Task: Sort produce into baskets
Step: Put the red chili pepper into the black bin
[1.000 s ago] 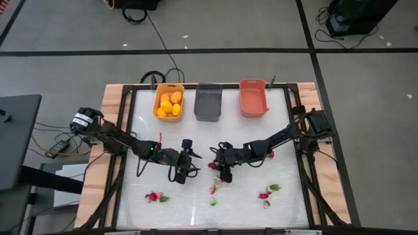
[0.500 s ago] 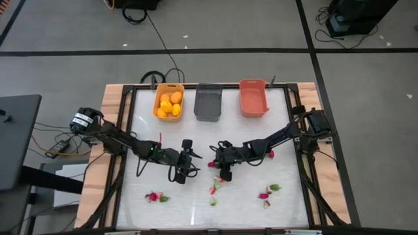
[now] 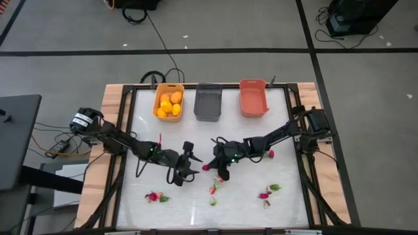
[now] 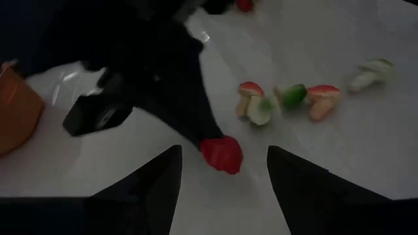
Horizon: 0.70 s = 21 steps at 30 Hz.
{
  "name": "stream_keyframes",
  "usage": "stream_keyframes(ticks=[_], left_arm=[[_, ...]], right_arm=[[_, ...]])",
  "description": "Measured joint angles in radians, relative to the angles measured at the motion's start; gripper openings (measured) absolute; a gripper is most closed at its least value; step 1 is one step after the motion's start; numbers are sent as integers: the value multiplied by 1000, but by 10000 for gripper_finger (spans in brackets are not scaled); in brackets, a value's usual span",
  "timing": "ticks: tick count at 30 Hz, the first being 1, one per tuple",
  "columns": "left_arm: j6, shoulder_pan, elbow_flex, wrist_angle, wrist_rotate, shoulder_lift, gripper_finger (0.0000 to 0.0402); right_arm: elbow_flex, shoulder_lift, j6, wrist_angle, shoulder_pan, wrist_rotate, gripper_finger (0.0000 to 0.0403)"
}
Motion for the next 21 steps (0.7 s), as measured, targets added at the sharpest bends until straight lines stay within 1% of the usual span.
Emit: stream_keyframes(ticks=[2,6,11,15,18,21], left_arm=[[18,-8,0,1,1,0,226],[32,-21,0,16,-6,0,216],[33,-27,0,41,-68,0,212],[33,-27,0,48,-102,0,208],[29,-27,0,57,-119,0,192],[28,-28,0,59,-143,0,161]], right_arm=[[0,0,32,23,-9,-24,27],[0,0,82,86,-24,-37,27],[0,0,123,172,-29,-47,28],[0,-1,129,194,-29,-47,28],[0,-1,128,192,-30,-47,32],[0,-1,128,192,-30,-45,45]])
